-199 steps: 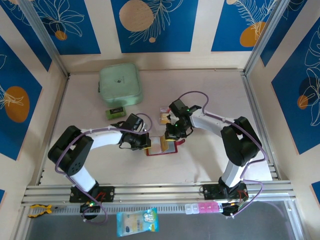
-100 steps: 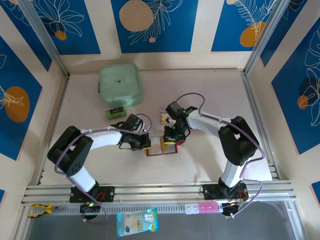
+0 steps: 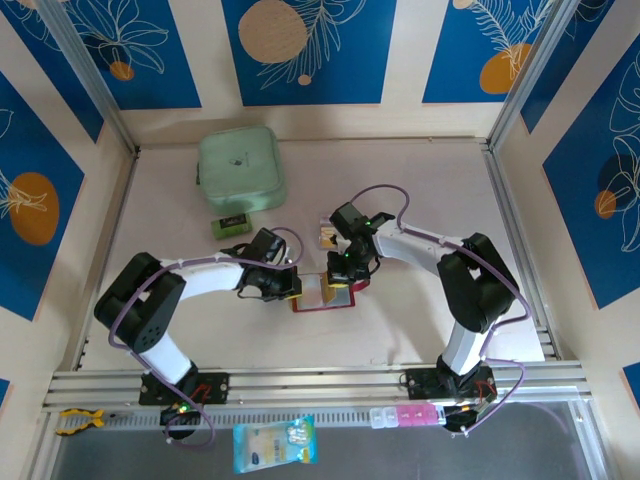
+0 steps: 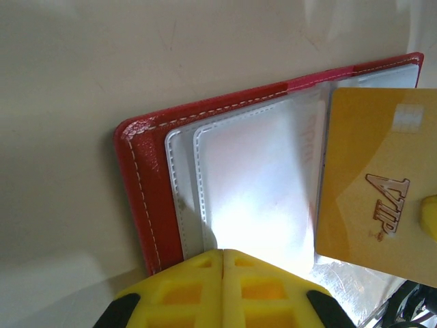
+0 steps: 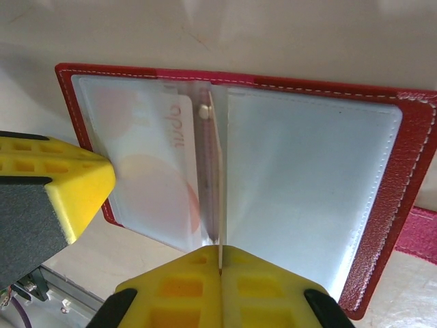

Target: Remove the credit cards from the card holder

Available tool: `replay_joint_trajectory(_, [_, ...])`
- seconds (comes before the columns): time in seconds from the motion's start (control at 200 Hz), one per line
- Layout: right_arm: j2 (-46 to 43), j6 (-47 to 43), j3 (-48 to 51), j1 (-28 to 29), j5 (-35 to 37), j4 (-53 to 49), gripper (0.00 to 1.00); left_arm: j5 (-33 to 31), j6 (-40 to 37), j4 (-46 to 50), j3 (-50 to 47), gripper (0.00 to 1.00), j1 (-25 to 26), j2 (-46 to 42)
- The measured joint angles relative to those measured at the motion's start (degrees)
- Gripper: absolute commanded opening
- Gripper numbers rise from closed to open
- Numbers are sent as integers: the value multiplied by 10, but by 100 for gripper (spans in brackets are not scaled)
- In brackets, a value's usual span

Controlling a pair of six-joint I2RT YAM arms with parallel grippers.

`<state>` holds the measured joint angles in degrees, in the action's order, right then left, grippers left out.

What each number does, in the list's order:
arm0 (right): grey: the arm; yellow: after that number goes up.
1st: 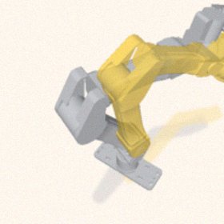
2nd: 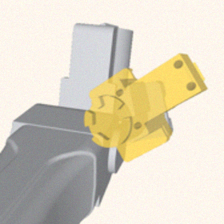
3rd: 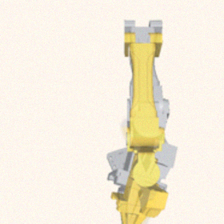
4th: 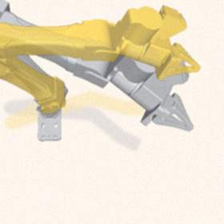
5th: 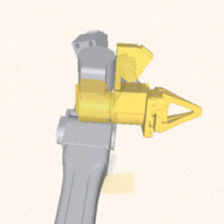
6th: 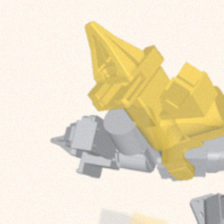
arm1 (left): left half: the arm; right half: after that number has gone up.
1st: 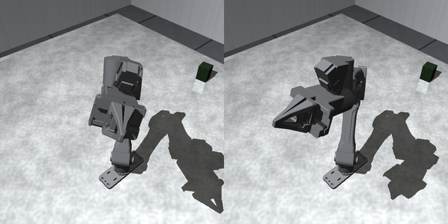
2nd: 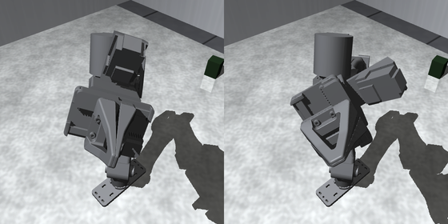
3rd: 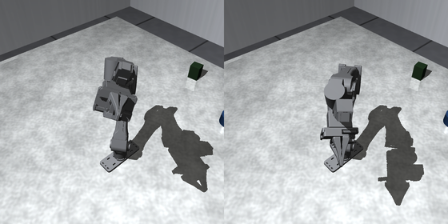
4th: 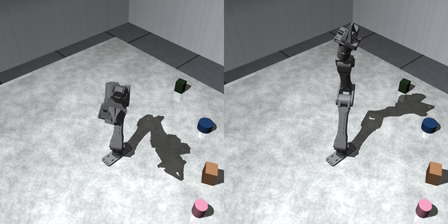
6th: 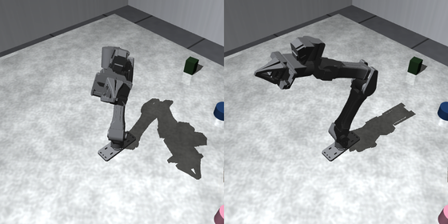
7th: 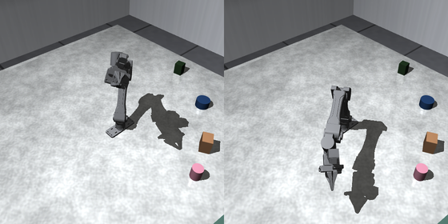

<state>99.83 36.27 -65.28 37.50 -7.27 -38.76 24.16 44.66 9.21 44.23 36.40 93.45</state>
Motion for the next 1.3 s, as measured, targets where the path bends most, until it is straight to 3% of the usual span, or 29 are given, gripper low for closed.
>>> replay_joint_trajectory(0.2, [-33, -13, -4, -4, 5, -17, 6, -4, -1, 18, 0, 7, 0, -9])
replay_joint_trajectory(0.395, [-49, -90, -47, -28, 2, -47, 5, -13, -2, 32, 0, 11, -1, -31])
replay_joint_trajectory(0.815, [2, -424, -156, -103, -10, -121, 2, -39, -2, 68, 3, 14, -10, -70])
replay_joint_trajectory(1.3, [55, -742, -252, -108, 80, -146, 0, -52, -2, 112, 66, 14, -21, -76])
